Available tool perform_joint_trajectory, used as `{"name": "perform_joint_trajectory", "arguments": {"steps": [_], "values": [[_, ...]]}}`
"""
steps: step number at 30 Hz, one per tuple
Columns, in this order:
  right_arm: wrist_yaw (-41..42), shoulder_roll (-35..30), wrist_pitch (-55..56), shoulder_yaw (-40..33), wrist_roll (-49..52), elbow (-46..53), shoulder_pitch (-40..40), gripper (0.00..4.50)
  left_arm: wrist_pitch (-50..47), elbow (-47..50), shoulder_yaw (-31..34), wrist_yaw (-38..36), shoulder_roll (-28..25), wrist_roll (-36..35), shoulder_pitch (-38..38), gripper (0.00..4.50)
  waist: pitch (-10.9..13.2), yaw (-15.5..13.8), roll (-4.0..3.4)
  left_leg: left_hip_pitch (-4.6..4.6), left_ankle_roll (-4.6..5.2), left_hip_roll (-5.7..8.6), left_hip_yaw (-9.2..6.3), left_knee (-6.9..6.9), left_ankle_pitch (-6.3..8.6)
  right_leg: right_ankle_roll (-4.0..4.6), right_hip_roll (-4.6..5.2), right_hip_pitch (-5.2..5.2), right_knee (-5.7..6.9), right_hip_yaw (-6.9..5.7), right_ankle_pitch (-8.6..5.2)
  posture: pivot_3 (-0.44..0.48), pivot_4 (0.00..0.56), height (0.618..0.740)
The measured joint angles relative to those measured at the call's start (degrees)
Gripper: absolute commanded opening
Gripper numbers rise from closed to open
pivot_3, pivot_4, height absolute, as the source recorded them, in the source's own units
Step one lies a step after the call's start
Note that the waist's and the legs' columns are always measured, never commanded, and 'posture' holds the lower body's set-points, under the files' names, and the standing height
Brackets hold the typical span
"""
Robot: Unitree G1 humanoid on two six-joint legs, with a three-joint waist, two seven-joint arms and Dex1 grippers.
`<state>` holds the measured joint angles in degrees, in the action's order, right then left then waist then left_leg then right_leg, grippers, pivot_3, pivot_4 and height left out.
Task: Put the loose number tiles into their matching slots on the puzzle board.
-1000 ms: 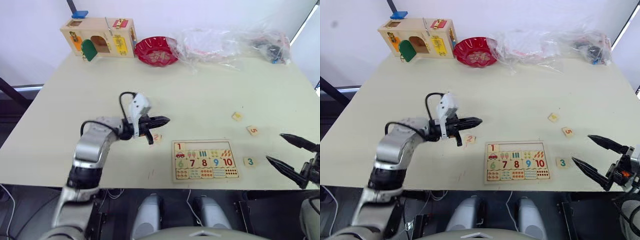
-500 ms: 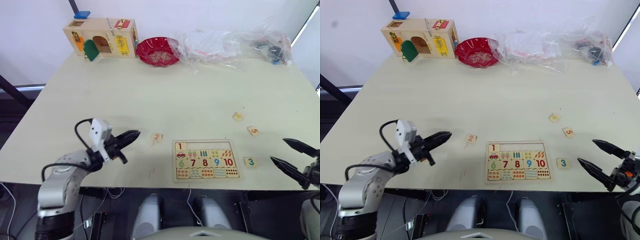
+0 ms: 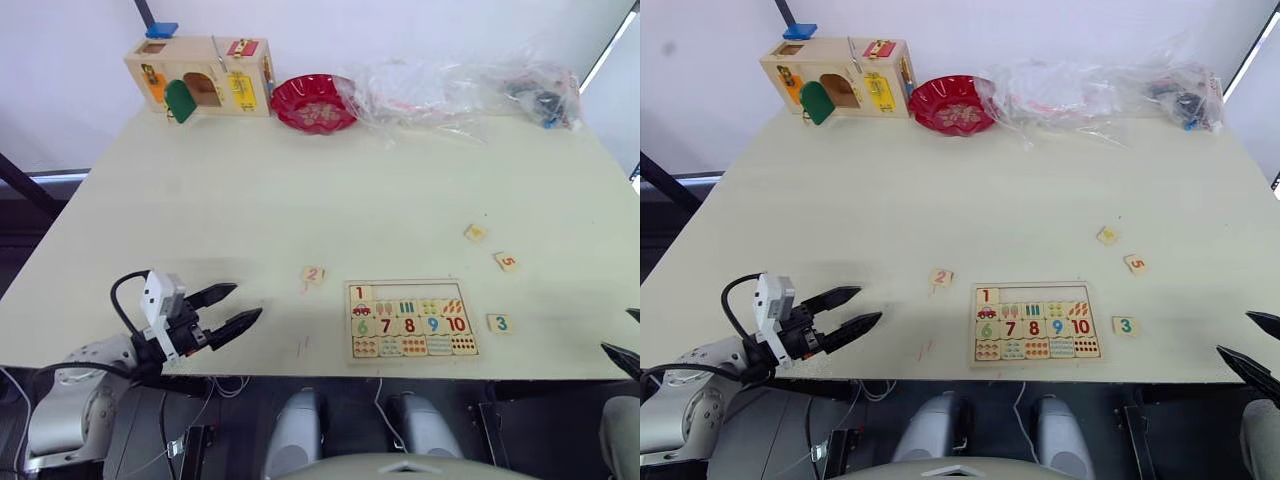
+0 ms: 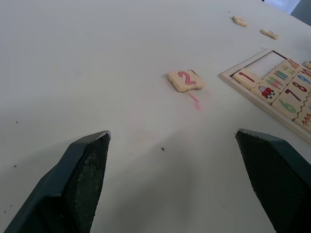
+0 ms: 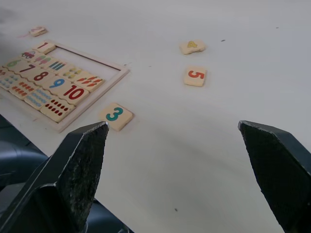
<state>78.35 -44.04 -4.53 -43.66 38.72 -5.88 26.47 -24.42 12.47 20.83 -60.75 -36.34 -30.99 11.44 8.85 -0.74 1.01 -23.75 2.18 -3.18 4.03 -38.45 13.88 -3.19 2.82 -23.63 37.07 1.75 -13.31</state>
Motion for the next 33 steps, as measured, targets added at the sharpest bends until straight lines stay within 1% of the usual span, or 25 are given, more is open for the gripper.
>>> {"name": "perform_joint_trajectory", "arguments": {"steps": [4, 8, 11, 16, 17, 18, 21, 23, 27, 29, 30, 32, 33], "values": [[0.62, -0.13, 0.38, -0.32, -0.07, -0.46, 0.01, 4.50, 0.00, 0.03, -0.17, -0.46, -0.86, -0.30, 0.12, 4.48, -0.01, 0.00, -0.02, -0.01, 0.00, 0.00, 0.03, 0.04, 0.00, 0.00, 0.01, -0.04, -0.02, 0.03, 0.00, 0.000, 0.150, 0.740], [1.71, -1.14, -0.18, 0.23, -0.01, -0.41, -2.05, 4.50, -0.38, 0.30, -0.84, -1.15, -3.10, -0.69, -0.28, 4.48, -0.01, 0.02, -0.02, 0.00, 0.00, -0.01, 0.05, 0.04, 0.00, 0.00, 0.03, -0.06, -0.02, 0.03, 0.00, 0.000, 0.150, 0.740], [3.81, -2.77, -0.40, 1.05, 0.14, 0.36, -4.08, 4.50, -0.70, 0.35, -1.93, -2.71, -5.30, -0.74, -2.42, 4.48, 0.00, 0.01, -0.03, 0.00, 0.00, -0.01, 0.06, 0.05, 0.00, 0.00, 0.03, -0.07, -0.02, 0.03, 0.00, 0.000, 0.150, 0.740], [7.51, -5.84, -1.81, 2.17, 1.77, 4.30, -6.53, 4.50, -1.80, -0.51, -4.38, -6.82, -9.74, -1.22, -7.85, 4.48, 0.00, -0.04, -0.04, -0.04, 0.00, 0.00, 0.06, 0.06, 0.00, 0.00, 0.01, -0.05, -0.03, 0.02, 0.00, 0.000, 0.150, 0.740], [9.05, -6.83, -2.38, 2.75, 2.08, 5.47, -6.93, 4.50, -2.31, -1.67, -5.96, -8.64, -11.09, -1.29, -10.05, 4.48, 0.01, -0.10, -0.03, -0.05, 0.00, 0.03, 0.07, 0.07, 0.00, 0.01, 0.00, -0.04, -0.04, 0.00, 0.00, 0.000, 0.150, 0.740], [9.31, -7.03, -2.45, 2.93, 2.08, 5.67, -7.06, 4.50, -2.38, -1.93, -6.16, -8.96, -11.23, -1.29, -10.51, 4.48, 0.01, -0.09, -0.03, -0.06, 0.00, 0.03, 0.07, 0.07, 0.00, 0.00, -0.01, -0.05, -0.04, 0.00, 0.00, 0.000, 0.150, 0.740], [12.66, -9.28, -2.93, 5.44, 2.53, 6.97, -8.91, 4.50, -2.59, -5.72, -10.46, -13.50, -13.76, -0.72, -17.39, 4.48, 0.03, -0.08, -0.01, -0.07, 0.01, 0.10, 0.09, 0.04, -0.01, -0.01, -0.03, -0.05, -0.04, -0.01, 0.01, 0.000, 0.150, 0.740], [13.44, -10.72, -2.88, 6.39, 3.44, 7.69, -9.20, 4.50, -2.30, -7.51, -11.82, -15.61, -14.94, -0.38, -20.70, 4.48, 0.03, -0.04, 0.00, -0.06, 0.01, 0.12, 0.10, 0.05, -0.01, -0.01, -0.06, -0.04, -0.04, -0.01, 0.01, 0.000, 0.150, 0.740], [13.79, -12.72, -0.14, 8.30, 7.08, 6.82, -7.00, 4.50, -0.30, -14.69, -17.51, -22.39, -17.08, 2.45, -28.66, 4.48, 0.04, -0.13, 0.02, -0.12, 0.01, 0.21, 0.25, 0.07, -0.01, 0.01, -0.09, -0.03, -0.07, -0.10, 0.00, 0.000, 0.150, 0.740], [13.81, -12.83, 0.17, 9.26, 9.35, 6.99, -7.36, 4.50, 2.33, -19.96, -21.38, -26.67, -17.28, 5.12, -34.19, 4.48, 0.05, -0.07, 0.03, -0.13, 0.01, 0.22, 0.26, 0.06, -0.01, 0.00, -0.09, -0.03, -0.07, -0.09, 0.01, 0.000, 0.150, 0.740], [13.81, -12.83, 0.17, 9.26, 9.49, 7.05, -7.45, 4.50, 2.49, -20.17, -21.50, -26.86, -17.27, 5.25, -34.44, 4.48, 0.05, -0.06, 0.03, -0.13, 0.01, 0.23, 0.26, 0.06, -0.01, 0.00, -0.09, -0.03, -0.08, -0.09, 0.01, 0.000, 0.150, 0.740], [13.82, -12.17, -0.31, 8.99, 11.00, 7.83, -8.80, 4.50, 5.80, -25.73, -25.01, -29.26, -16.58, 8.27, -39.59, 4.48, 0.06, 0.00, 0.05, -0.12, 0.02, 0.24, 0.25, 0.03, -0.01, -0.01, -0.12, 0.02, -0.07, -0.11, 0.01, 0.000, 0.150, 0.740], [13.84, -12.06, -0.44, 8.88, 11.29, 8.67, -9.03, 4.50, 7.13, -27.09, -26.45, -29.61, -16.42, 8.98, -40.80, 4.48, 0.06, 0.04, 0.05, -0.10, 0.02, 0.23, 0.24, 0.03, -0.01, -0.01, -0.12, 0.03, -0.07, -0.08, 0.01, 0.000, 0.150, 0.740]]}}
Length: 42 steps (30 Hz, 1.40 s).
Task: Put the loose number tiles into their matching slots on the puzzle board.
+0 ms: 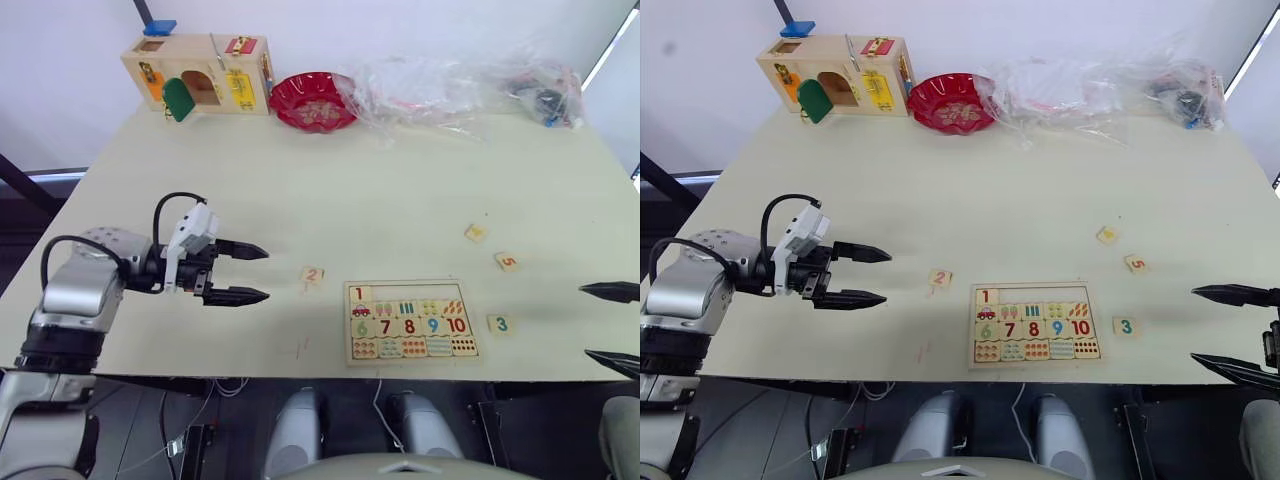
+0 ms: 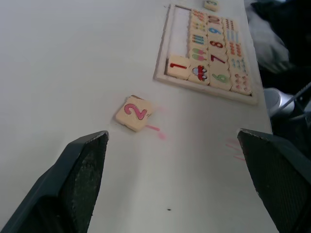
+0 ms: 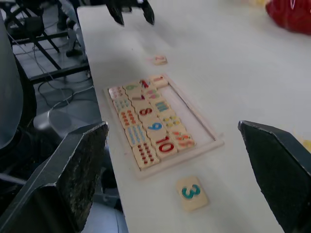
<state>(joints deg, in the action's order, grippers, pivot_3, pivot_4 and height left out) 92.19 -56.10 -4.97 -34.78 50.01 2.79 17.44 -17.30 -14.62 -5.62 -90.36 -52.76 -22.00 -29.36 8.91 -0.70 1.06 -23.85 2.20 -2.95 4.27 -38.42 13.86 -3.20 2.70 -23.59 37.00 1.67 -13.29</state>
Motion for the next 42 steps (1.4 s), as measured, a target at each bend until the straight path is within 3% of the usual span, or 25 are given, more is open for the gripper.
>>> {"name": "perform_joint_trajectory", "arguments": {"steps": [11, 14, 15, 33, 42], "values": [[-1.53, 3.79, -3.23, -4.43, 0.77, 5.24, 0.10, 4.50, 12.20, -12.82, -14.41, -0.20, 4.89, 6.64, -12.57, 4.48, 0.04, -0.17, 0.07, -0.12, 0.00, 0.11, -0.11, -0.03, 0.00, 0.00, -0.01, 0.02, -0.01, -0.03, 0.00, 0.000, 0.150, 0.740], [-2.13, 5.32, -3.30, -4.50, -0.15, 6.21, 0.32, 4.50, 15.80, -15.46, -17.61, -0.23, 9.51, 10.74, -16.69, 3.06, 0.06, -0.22, 0.11, -0.13, 0.01, 0.14, -0.14, -0.07, -0.01, 0.00, -0.01, 0.02, 0.01, -0.02, 0.00, 0.000, 0.150, 0.740], [-2.22, 5.45, -3.34, -4.50, -0.20, 6.42, 0.33, 4.50, 16.10, -15.65, -17.67, -0.23, 9.74, 10.96, -16.87, 2.79, 0.07, -0.18, 0.13, -0.13, 0.01, 0.14, -0.15, -0.07, -0.01, 0.00, -0.01, 0.02, 0.01, -0.03, 0.00, 0.000, 0.150, 0.740], [-3.33, 9.69, -2.51, -4.68, -1.75, 9.69, 3.58, 4.50, 22.78, -22.70, -18.21, -0.25, 15.07, 21.87, -20.31, 2.79, 0.10, -0.09, 0.17, -0.13, 0.01, 0.15, -0.18, -0.06, -0.01, -0.01, -0.02, 0.02, 0.02, -0.02, 0.00, 0.000, 0.150, 0.740], [-3.13, 9.89, -2.12, -4.68, -2.34, 9.68, 3.70, 4.50, 25.57, -23.88, -17.51, -0.23, 15.90, 23.13, -20.37, 2.79, 0.09, -0.13, 0.16, -0.12, 0.01, 0.15, -0.19, -0.09, -0.01, -0.01, -0.01, 0.03, 0.06, -0.02, 0.00, 0.000, 0.150, 0.740]]}}
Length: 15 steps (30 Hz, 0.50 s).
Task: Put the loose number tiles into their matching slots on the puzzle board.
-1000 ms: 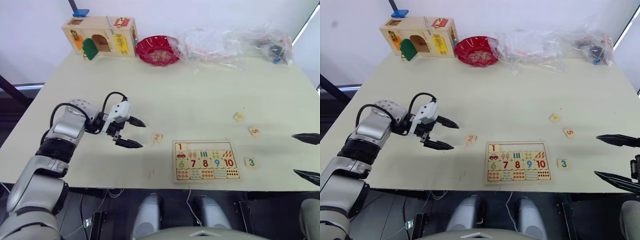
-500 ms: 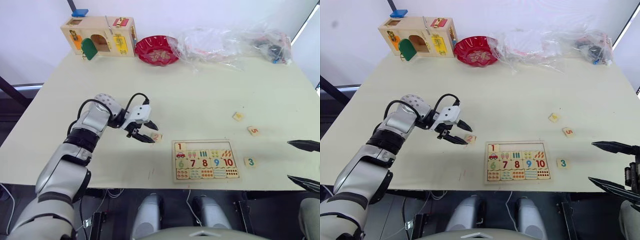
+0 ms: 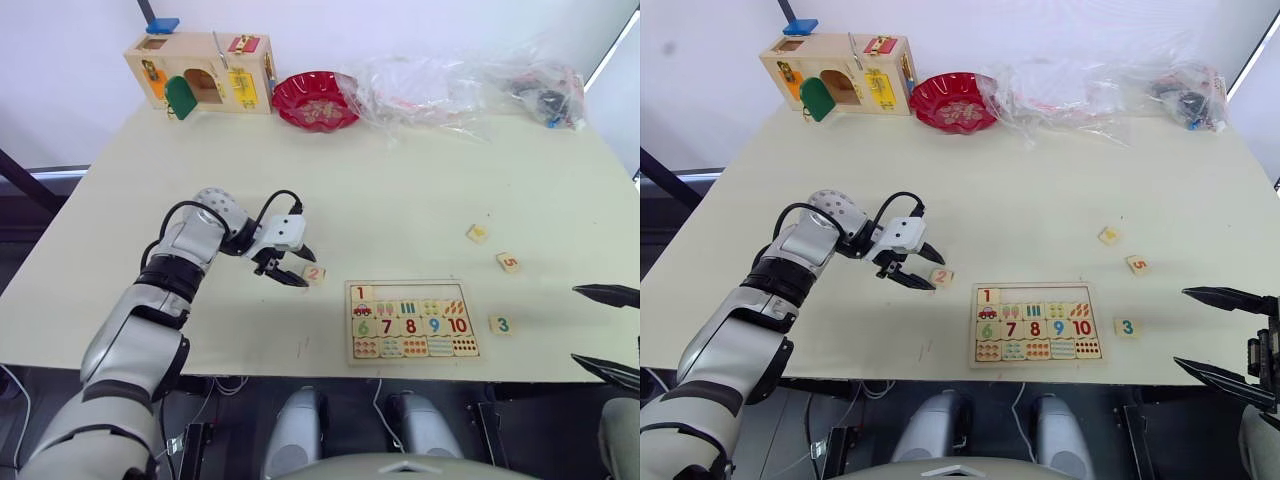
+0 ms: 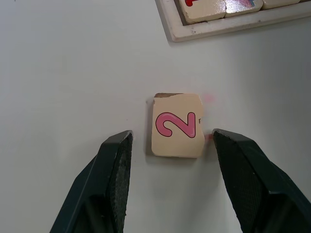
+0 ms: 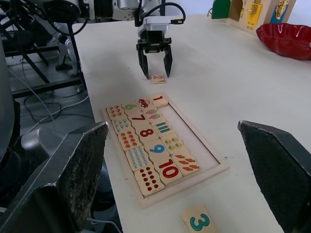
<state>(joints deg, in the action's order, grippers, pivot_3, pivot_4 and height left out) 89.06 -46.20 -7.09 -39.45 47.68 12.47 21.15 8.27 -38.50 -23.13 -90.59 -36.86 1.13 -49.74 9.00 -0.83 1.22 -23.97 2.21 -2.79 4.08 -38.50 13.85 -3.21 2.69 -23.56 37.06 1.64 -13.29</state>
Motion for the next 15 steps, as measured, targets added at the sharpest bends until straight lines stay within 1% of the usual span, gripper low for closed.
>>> {"name": "perform_joint_trajectory", "arguments": {"steps": [2, 3, 4, 5, 6, 7, 8, 9, 12, 15], "values": [[0.02, 0.00, 0.16, 0.00, -0.12, 0.00, 0.00, 4.50, 0.26, -0.23, 0.04, 0.00, 0.02, 0.18, 0.00, 2.79, 0.00, 0.01, 0.00, 0.00, 0.00, 0.00, 0.01, 0.00, 0.00, 0.00, 0.00, 0.00, 0.00, 0.00, 0.00, 0.000, 0.150, 0.740], [0.02, 0.00, 0.26, 0.00, -0.32, -0.01, -0.01, 4.50, 0.59, -0.40, 0.09, 0.00, 0.06, 0.37, 0.00, 2.35, 0.00, 0.01, 0.00, 0.01, 0.00, 0.00, 0.00, 0.00, 0.00, 0.00, 0.00, 0.00, 0.01, 0.00, 0.00, 0.000, 0.150, 0.740], [0.02, 0.00, 0.27, 0.00, -0.34, -0.01, -0.01, 4.50, 0.61, -0.40, 0.10, 0.01, 0.07, 0.38, 0.00, 2.22, 0.00, 0.01, 0.00, 0.01, 0.00, 0.00, 0.00, -0.01, 0.00, 0.00, 0.00, 0.00, 0.01, 0.00, 0.00, 0.000, 0.150, 0.740], [0.02, 0.01, 0.27, 0.00, -0.35, -0.01, -0.01, 4.50, 0.62, -0.40, 0.10, 0.01, 0.07, 0.38, 0.00, 2.22, 0.00, 0.01, 0.00, 0.01, 0.00, 0.00, 0.00, -0.01, 0.00, 0.00, 0.00, 0.00, 0.01, 0.00, 0.00, 0.000, 0.150, 0.740], [0.00, 0.02, 0.29, 0.00, -0.47, -0.01, -0.03, 4.50, 0.63, -0.41, 0.12, 0.01, 0.19, 0.41, 0.00, 1.54, 0.00, 0.03, 0.00, 0.01, 0.00, 0.00, 0.00, -0.01, 0.00, 0.00, 0.00, 0.01, 0.02, 0.00, 0.00, 0.000, 0.150, 0.740], [-0.01, 0.04, 0.30, 0.00, -0.47, -0.01, -0.03, 4.50, 0.65, -0.41, 0.12, 0.01, 0.21, 0.42, 0.00, 1.39, 0.00, 0.03, 0.00, 0.01, 0.00, 0.00, 0.00, -0.01, 0.00, 0.00, 0.00, 0.01, 0.02, 0.00, 0.00, 0.000, 0.150, 0.740], [-0.04, 0.11, 0.32, 0.00, -0.49, -0.01, -0.04, 4.50, 0.67, -0.35, 0.22, 0.03, 0.24, 0.39, -0.01, 1.06, 0.00, 0.03, 0.00, 0.01, 0.00, 0.00, 0.00, -0.01, 0.00, 0.00, 0.00, 0.01, 0.02, 0.00, 0.00, 0.000, 0.150, 0.740], [-0.10, 0.24, 0.39, 0.00, -0.51, -0.01, -0.07, 4.50, 0.69, -0.32, 0.24, 0.02, 0.23, 0.39, -0.01, 0.99, 0.00, 0.03, 0.00, 0.01, 0.00, 0.00, 0.00, -0.01, 0.00, 0.00, 0.00, 0.01, 0.02, 0.00, 0.00, 0.000, 0.150, 0.740], [-0.31, 0.73, 0.77, 0.01, -0.71, -0.01, -0.06, 4.50, 0.23, 0.42, 0.39, 0.02, 0.00, 0.32, 0.09, 0.99, 0.00, 0.03, 0.00, 0.01, 0.00, 0.00, 0.00, -0.01, 0.00, 0.00, 0.00, 0.00, 0.02, 0.00, 0.00, 0.000, 0.150, 0.740], [-0.78, 1.57, 1.06, 0.08, -1.12, 0.00, 0.10, 4.50, -3.64, 4.22, 0.83, 0.02, -1.68, -0.15, 0.66, 0.99, 0.01, 0.12, 0.01, 0.00, 0.00, -0.01, 0.00, 0.00, 0.00, 0.00, 0.00, -0.01, 0.04, 0.00, 0.00, 0.000, 0.150, 0.740]]}}
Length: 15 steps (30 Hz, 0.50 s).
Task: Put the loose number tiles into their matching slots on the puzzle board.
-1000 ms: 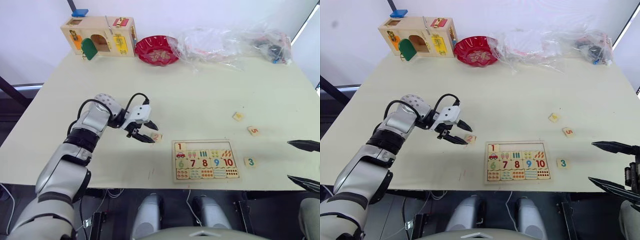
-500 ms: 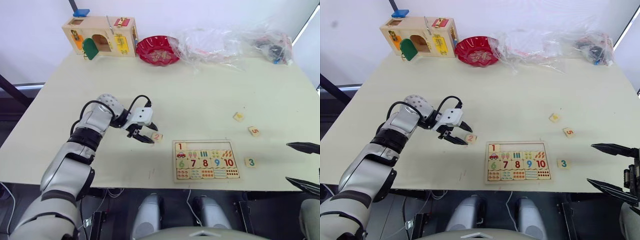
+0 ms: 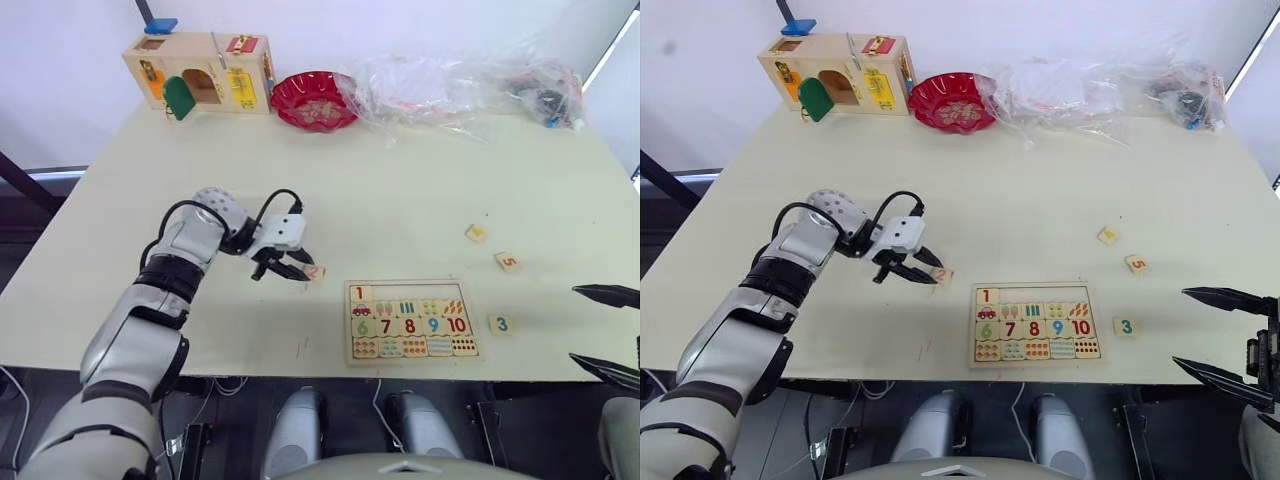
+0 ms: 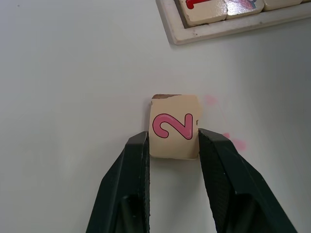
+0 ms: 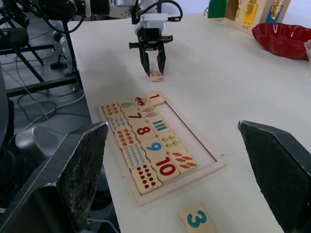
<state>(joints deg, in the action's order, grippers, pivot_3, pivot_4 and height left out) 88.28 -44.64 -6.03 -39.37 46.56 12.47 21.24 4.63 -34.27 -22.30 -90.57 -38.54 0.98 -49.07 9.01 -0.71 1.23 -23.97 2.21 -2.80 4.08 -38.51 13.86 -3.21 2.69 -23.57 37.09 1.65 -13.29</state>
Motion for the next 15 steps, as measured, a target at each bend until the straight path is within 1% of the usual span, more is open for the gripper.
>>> {"name": "perform_joint_trajectory", "arguments": {"steps": [2, 3, 4, 6, 7, 8, 10, 12, 15], "values": [[-0.29, 0.44, 0.10, 0.10, -0.31, 0.05, 0.42, 4.50, -6.50, 7.12, 0.87, -0.05, -2.60, -1.35, 0.77, 0.99, 0.00, 0.04, 0.00, -0.01, 0.00, -0.02, -0.01, 0.01, 0.00, 0.00, 0.00, 0.00, 0.00, 0.00, 0.00, 0.000, 0.150, 0.740], [-0.62, 0.75, 0.16, 0.10, -0.51, 0.07, 0.59, 4.50, -10.75, 12.26, 1.04, -0.11, -4.46, -2.76, 1.10, 0.99, 0.00, 0.02, 0.00, -0.01, 0.00, -0.02, -0.01, 0.01, 0.00, 0.00, 0.00, 0.00, 0.01, 0.00, -0.01, 0.000, 0.150, 0.740], [-0.74, 0.80, 0.16, 0.11, -0.62, 0.08, 0.63, 4.50, -12.57, 13.97, 1.09, -0.11, -4.99, -3.17, 1.16, 0.99, -0.01, 0.01, -0.01, 0.00, 0.00, -0.02, -0.01, 0.00, 0.00, 0.00, 0.00, 0.00, 0.01, 0.00, -0.01, 0.000, 0.150, 0.740], [-1.25, 1.05, 0.31, 0.10, -0.82, 0.11, 0.74, 4.50, -22.46, 23.19, 0.95, -0.14, -7.34, -4.54, 1.25, 0.99, -0.01, -0.11, -0.02, 0.01, 0.00, -0.02, -0.01, -0.02, 0.00, 0.00, 0.00, 0.02, 0.03, -0.01, -0.01, 0.000, 0.150, 0.740], [-1.30, 1.11, 0.38, 0.10, -0.82, 0.11, 0.74, 4.50, -24.09, 24.81, 0.86, -0.14, -7.68, -4.52, 1.24, 0.99, -0.01, -0.13, -0.02, 0.01, 0.00, -0.02, -0.02, -0.05, 0.00, -0.01, 0.00, 0.03, 0.06, -0.03, -0.01, 0.000, 0.150, 0.740], [-1.64, 1.48, 0.60, 0.10, -0.90, 0.12, 0.78, 4.50, -31.47, 31.46, -0.39, -0.12, -9.22, -4.19, 0.64, 0.99, 0.00, -0.15, -0.01, 0.01, 0.00, -0.01, -0.03, -0.07, 0.00, -0.01, 0.00, 0.04, 0.09, -0.03, -0.02, 0.000, 0.150, 0.740], [-1.84, 1.70, 0.80, 0.10, -0.96, 0.11, 0.77, 4.50, -35.18, 34.43, -1.06, -0.10, -9.32, -4.14, -0.33, 0.99, -0.01, -0.18, -0.02, 0.04, 0.00, 0.01, -0.03, -0.09, 0.00, -0.02, 0.00, 0.08, 0.10, -0.02, -0.02, 0.000, 0.150, 0.740], [-2.50, 1.89, 1.32, 0.09, -1.13, 0.18, 0.66, 4.50, -47.96, 41.44, -3.74, 1.06, -7.77, -3.66, -5.39, 0.99, 0.00, -0.25, -0.01, 0.03, 0.00, 0.05, -0.10, -0.19, -0.01, -0.22, -0.01, 0.13, 0.12, -0.04, -0.14, 0.000, 0.150, 0.740], [-2.88, 2.00, 1.48, 0.14, -1.26, 0.25, 0.67, 4.50, -58.46, 45.25, -7.90, 4.57, -5.68, -1.90, -10.00, 0.99, -0.01, -0.10, -0.02, 0.06, 0.00, 0.06, -0.12, -0.18, 0.00, -0.28, -0.03, 0.13, 0.16, 0.00, -0.19, 0.000, 0.150, 0.740]]}}
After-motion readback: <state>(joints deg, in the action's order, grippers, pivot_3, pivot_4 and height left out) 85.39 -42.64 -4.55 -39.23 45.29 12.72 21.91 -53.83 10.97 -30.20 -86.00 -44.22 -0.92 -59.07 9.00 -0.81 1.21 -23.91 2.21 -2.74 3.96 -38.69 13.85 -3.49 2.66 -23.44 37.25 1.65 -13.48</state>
